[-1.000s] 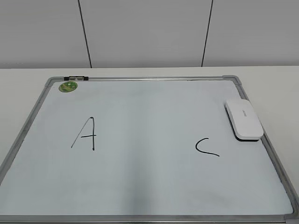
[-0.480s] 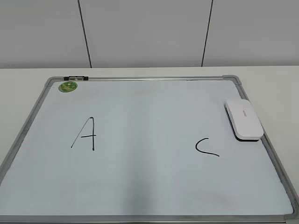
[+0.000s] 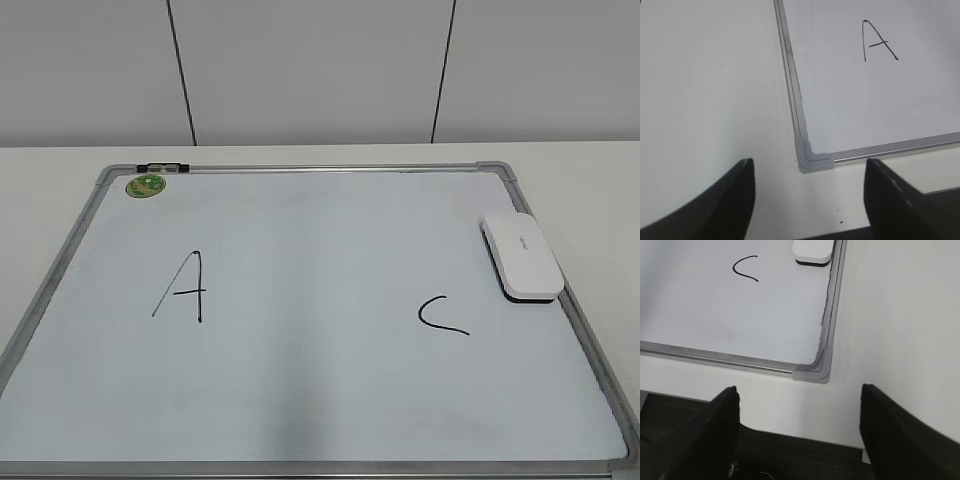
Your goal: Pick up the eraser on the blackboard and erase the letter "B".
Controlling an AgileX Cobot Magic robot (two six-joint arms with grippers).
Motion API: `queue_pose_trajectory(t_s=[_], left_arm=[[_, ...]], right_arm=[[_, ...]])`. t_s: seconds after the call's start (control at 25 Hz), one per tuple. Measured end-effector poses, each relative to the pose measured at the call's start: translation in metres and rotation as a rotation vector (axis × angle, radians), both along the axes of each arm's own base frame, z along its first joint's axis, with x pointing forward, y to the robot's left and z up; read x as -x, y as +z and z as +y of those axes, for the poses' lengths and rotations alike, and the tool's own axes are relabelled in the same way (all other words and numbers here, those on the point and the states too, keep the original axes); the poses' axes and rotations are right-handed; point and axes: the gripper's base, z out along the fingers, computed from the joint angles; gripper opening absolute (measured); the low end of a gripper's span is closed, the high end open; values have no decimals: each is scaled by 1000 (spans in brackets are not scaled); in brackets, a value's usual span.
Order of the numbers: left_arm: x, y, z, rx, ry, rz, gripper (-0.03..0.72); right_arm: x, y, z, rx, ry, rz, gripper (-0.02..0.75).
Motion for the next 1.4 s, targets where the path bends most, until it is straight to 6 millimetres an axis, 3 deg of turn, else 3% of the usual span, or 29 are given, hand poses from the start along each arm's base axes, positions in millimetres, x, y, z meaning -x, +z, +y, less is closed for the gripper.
queue_pose_trajectory(t_s=[0.76,1.0,1.4], left_arm=[[5,1,1,4,20,-40,494],[18,1,1,9,72,-121,494],[18,1,1,8,87,-123,473]], right_arm=[[2,0,0,-1,4,-18,555],[12,1,-2,-11,-85,-93,555],[26,1,-3,-20,-130,-186,555]])
